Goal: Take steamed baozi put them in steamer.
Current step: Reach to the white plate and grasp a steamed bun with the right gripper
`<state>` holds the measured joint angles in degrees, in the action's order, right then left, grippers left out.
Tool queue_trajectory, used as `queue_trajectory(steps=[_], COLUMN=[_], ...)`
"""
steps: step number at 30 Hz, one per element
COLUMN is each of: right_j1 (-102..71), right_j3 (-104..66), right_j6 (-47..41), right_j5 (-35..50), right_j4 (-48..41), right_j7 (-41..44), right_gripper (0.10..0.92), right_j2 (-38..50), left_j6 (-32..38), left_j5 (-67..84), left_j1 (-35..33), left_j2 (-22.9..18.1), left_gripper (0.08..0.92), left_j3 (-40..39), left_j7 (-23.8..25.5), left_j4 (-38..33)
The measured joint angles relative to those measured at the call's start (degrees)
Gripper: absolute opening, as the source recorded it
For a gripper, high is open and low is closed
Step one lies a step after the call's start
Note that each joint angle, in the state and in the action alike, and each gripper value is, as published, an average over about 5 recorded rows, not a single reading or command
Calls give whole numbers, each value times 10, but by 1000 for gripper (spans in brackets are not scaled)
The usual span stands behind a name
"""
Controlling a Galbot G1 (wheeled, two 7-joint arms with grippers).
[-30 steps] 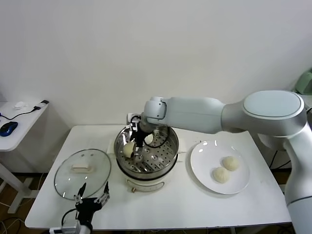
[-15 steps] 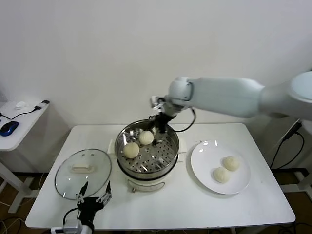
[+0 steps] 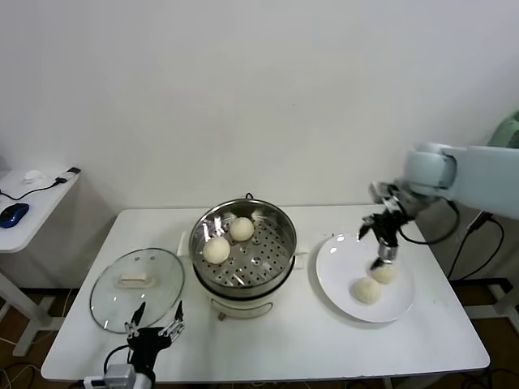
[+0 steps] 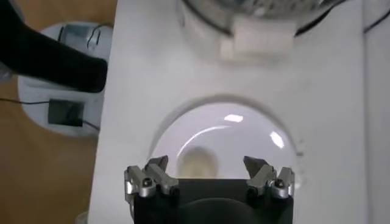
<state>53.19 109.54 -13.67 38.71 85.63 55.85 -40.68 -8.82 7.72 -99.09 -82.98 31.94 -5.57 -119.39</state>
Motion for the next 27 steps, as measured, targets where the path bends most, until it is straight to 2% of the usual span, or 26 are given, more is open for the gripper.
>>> queue_trajectory(steps=[11,27], right_j1=[-148,-283], right_j3=[-83,-179], right_j6=[-21,-37], right_j5=[-92,-134], right_j4=[-52,-121], right_j7=[-37,-58], right_gripper=[823,823], right_j2=[28,-15], left_j6=[0,2], left_j5=[-4,-5], left_j1=[-2,-6], left_j2=[-7,-8], left_gripper=[823,823], left_j3=[3,6], left_j7=[0,0], left_j4=[1,6])
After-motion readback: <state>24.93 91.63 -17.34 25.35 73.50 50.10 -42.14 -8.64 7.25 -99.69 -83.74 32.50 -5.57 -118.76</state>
